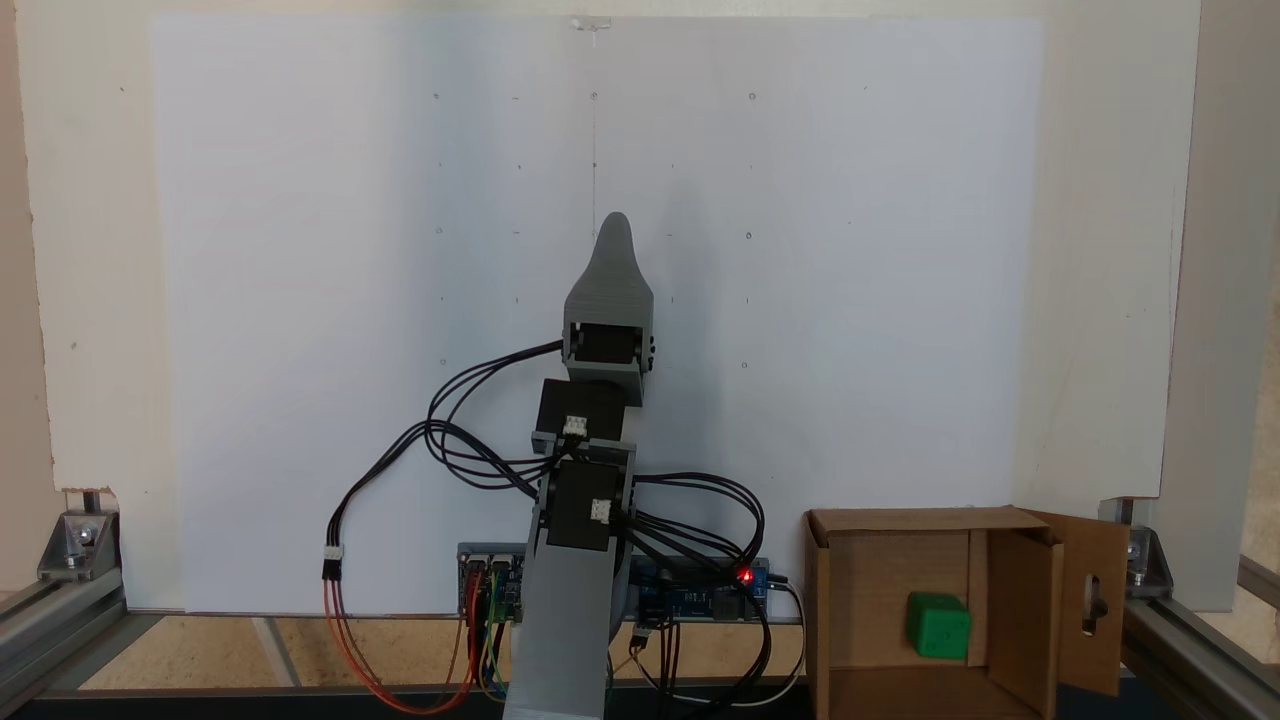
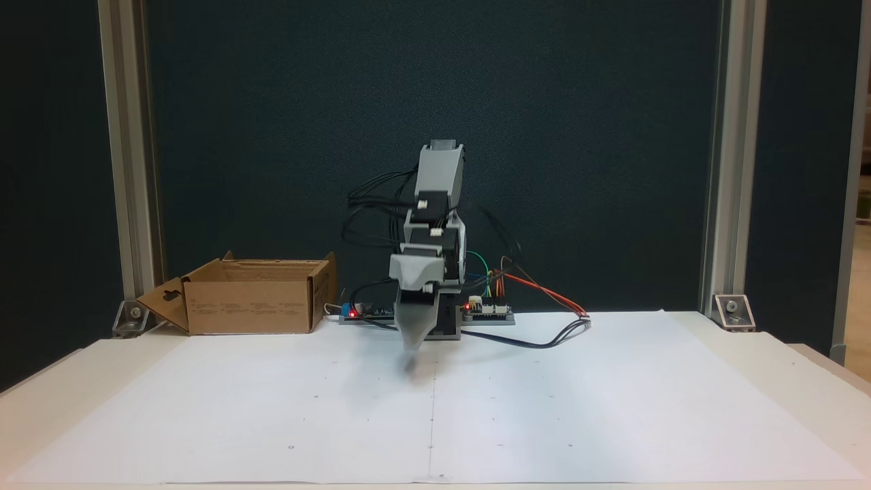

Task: Grasp a green dice and put it in the bin.

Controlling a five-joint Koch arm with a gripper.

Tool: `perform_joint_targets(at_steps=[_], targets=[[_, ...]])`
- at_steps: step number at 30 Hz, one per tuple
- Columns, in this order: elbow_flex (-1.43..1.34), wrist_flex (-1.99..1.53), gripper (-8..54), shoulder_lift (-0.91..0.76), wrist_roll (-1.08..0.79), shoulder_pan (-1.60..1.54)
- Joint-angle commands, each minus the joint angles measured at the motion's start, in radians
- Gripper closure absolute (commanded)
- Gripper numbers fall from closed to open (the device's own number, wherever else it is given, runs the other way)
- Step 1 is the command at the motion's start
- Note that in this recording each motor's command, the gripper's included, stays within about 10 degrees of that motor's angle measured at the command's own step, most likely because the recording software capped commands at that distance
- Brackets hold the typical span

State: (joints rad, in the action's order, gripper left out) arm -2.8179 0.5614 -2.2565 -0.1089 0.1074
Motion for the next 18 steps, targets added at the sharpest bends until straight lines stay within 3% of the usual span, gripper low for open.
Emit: perform_joint_targets(at_steps=[1,18], targets=[[-0.012,0.165,1.8,-0.114,0.021,0.011],[-0.206,0.863,2.2,-0.114,0.025,-0.038]])
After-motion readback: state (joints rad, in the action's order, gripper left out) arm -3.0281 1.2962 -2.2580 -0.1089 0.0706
